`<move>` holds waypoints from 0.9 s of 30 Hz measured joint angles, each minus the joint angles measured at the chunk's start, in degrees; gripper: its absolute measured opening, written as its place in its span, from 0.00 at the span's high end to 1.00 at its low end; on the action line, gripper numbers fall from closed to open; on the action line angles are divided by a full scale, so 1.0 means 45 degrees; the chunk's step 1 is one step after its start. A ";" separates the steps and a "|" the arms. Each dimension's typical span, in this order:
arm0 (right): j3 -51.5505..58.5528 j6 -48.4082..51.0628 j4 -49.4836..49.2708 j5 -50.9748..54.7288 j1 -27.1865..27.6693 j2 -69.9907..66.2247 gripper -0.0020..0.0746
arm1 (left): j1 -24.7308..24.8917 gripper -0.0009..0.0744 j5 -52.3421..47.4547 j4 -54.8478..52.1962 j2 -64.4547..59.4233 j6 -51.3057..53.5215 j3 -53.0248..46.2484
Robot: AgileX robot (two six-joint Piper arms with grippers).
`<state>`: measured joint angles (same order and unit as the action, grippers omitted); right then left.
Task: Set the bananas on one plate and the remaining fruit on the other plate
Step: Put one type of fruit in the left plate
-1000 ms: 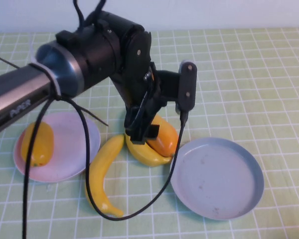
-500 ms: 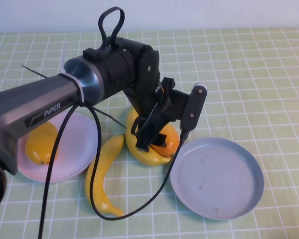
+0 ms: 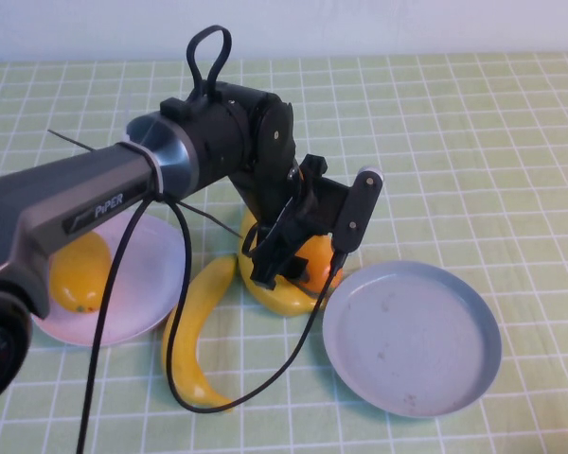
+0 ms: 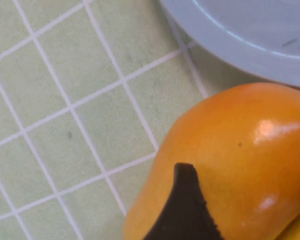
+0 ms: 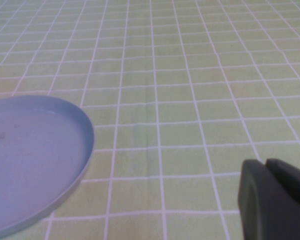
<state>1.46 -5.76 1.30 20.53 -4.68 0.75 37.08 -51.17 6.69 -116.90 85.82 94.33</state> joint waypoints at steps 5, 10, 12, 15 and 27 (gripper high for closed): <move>0.0000 0.0000 0.0000 0.0000 0.0000 0.0000 0.99 | 0.0000 0.37 0.0572 0.0104 -0.0196 0.0119 0.0024; 0.0000 0.0000 0.0000 0.0000 0.0000 0.0000 0.99 | -0.0020 0.36 0.0916 0.0495 -0.0353 0.0200 0.0069; 0.0000 0.0000 0.0000 0.0000 0.0000 0.0000 0.99 | -0.0020 0.36 0.0966 0.0548 -0.0411 0.0200 0.0077; 0.0000 0.0000 0.0004 0.0000 0.0000 0.0000 0.99 | -0.0020 0.36 0.1144 0.0604 -0.0540 0.0200 0.0174; 0.0000 0.0000 0.0026 0.0000 0.0000 0.0000 0.99 | -0.0020 0.39 0.1717 0.0677 -0.0756 0.0200 0.0284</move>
<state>1.46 -5.76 1.41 20.53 -4.68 0.75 36.99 -43.44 9.74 -120.30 86.72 95.61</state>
